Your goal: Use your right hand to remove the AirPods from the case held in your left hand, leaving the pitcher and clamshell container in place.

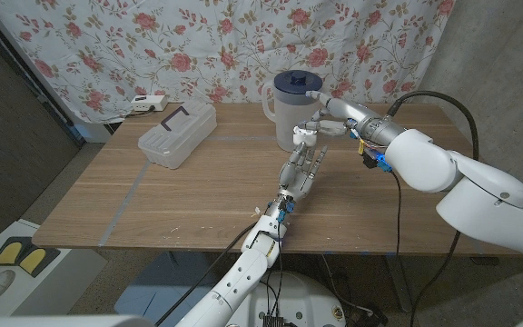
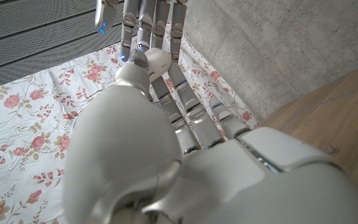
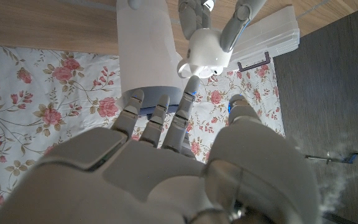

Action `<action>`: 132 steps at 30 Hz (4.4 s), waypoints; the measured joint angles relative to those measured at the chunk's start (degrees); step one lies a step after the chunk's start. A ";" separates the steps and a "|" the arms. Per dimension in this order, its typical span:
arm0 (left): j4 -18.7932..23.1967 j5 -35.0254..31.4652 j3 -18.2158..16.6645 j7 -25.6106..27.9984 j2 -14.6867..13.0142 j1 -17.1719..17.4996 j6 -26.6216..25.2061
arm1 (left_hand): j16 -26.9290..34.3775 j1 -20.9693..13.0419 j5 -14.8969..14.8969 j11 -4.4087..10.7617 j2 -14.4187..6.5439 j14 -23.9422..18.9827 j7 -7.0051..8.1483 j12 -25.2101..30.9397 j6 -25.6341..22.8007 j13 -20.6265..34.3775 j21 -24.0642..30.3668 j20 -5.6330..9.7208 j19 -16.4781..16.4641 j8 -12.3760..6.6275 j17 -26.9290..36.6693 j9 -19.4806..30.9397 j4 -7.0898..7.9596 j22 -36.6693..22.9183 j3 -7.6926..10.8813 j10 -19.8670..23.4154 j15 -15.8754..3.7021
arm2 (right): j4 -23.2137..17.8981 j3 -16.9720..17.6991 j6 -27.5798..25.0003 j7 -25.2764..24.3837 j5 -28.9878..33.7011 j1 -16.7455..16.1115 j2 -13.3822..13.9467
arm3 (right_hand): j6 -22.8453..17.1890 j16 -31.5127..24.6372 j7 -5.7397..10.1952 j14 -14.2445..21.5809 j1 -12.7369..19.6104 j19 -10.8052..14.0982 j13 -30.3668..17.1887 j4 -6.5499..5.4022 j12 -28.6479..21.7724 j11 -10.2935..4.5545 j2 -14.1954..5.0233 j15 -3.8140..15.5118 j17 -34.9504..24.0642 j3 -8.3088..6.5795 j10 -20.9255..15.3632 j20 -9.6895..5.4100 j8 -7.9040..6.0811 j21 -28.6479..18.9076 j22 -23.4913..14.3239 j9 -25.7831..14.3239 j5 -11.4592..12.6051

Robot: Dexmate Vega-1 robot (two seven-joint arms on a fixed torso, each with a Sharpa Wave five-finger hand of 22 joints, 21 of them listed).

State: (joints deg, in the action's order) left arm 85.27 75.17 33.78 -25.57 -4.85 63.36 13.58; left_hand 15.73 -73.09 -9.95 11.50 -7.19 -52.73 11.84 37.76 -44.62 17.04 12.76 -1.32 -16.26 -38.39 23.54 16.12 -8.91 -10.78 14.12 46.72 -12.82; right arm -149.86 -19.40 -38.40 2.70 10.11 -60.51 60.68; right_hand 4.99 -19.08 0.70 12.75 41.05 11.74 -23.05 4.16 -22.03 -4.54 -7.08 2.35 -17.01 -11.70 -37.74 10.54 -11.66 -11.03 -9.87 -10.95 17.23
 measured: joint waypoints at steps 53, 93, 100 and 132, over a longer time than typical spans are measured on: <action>0.29 -0.39 0.33 -0.75 -1.29 -0.14 -0.13 | -0.21 0.00 0.04 0.08 0.00 -0.32 -0.09 -0.63 0.08 0.01 0.00 0.00 0.00 0.00 0.32 0.00 -0.25 0.00 -0.25 0.10 0.32 | -0.70 -1.19 -1.40 4.09 1.01 1.74 3.36 | -0.62 2.45 0.43 -1.07 4.15 0.53 2.85 5.45 4.45 -0.11 -1.31 -0.02 3.18 -6.55 0.93 0.53 0.28 0.00 0.00 0.28 9.14; -1.83 -0.17 -0.03 -5.16 -3.36 -2.83 -3.47 | -0.23 0.00 0.04 -0.03 0.00 -0.94 0.02 -0.67 -0.23 0.02 0.00 0.00 0.00 -0.71 0.51 0.01 -0.23 0.00 -0.69 0.83 0.12 | -1.29 1.86 0.08 8.64 -0.89 2.28 6.50 | 1.03 3.59 1.29 1.09 8.72 3.35 0.22 4.24 2.67 -1.12 2.84 -0.26 3.55 -11.15 -2.36 -0.68 0.68 -0.08 0.12 0.14 19.75; -2.30 0.06 -0.02 -6.00 -3.39 -3.13 -4.09 | -0.26 0.00 0.07 0.17 0.00 -1.34 0.01 -0.68 -0.22 0.03 0.00 0.00 0.00 -0.71 0.52 0.00 -0.23 0.00 -0.69 1.03 -0.09 | -1.28 2.50 0.36 7.77 -1.20 1.51 6.62 | 0.34 3.15 1.98 1.84 9.66 4.31 -1.51 5.18 1.21 -1.77 1.89 -0.20 3.06 -10.84 -2.75 -1.64 0.40 -0.24 0.12 0.15 18.87; -3.43 0.66 0.08 -7.85 -3.09 -3.45 -5.78 | -0.71 0.00 -0.07 -0.01 0.00 -1.34 -0.05 -1.41 -0.17 0.03 0.00 0.00 0.00 -0.71 0.81 -0.03 0.00 0.00 -0.95 1.21 -0.10 | -1.66 3.51 -0.17 5.98 -1.41 0.12 7.00 | 0.00 0.87 4.31 3.80 16.49 6.35 -12.93 5.15 -8.00 -5.03 -0.01 -0.12 -1.31 -7.63 1.32 -5.57 0.40 -0.24 0.13 0.16 9.67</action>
State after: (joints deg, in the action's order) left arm 81.83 75.83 33.86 -33.43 -7.94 59.91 7.80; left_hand 15.02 -73.09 -10.02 11.49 -7.19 -54.07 11.80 36.35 -44.79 17.07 12.76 -1.32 -16.26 -39.10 24.35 16.08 -8.92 -10.78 13.17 47.93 -12.92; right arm -151.52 -15.90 -38.57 8.67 8.70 -60.39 67.68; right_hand 4.99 -18.22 5.01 16.54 57.53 18.09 -35.98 9.32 -30.02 -9.57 -7.09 2.23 -18.33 -19.33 -36.42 4.97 -11.26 -11.27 -9.75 -10.79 26.90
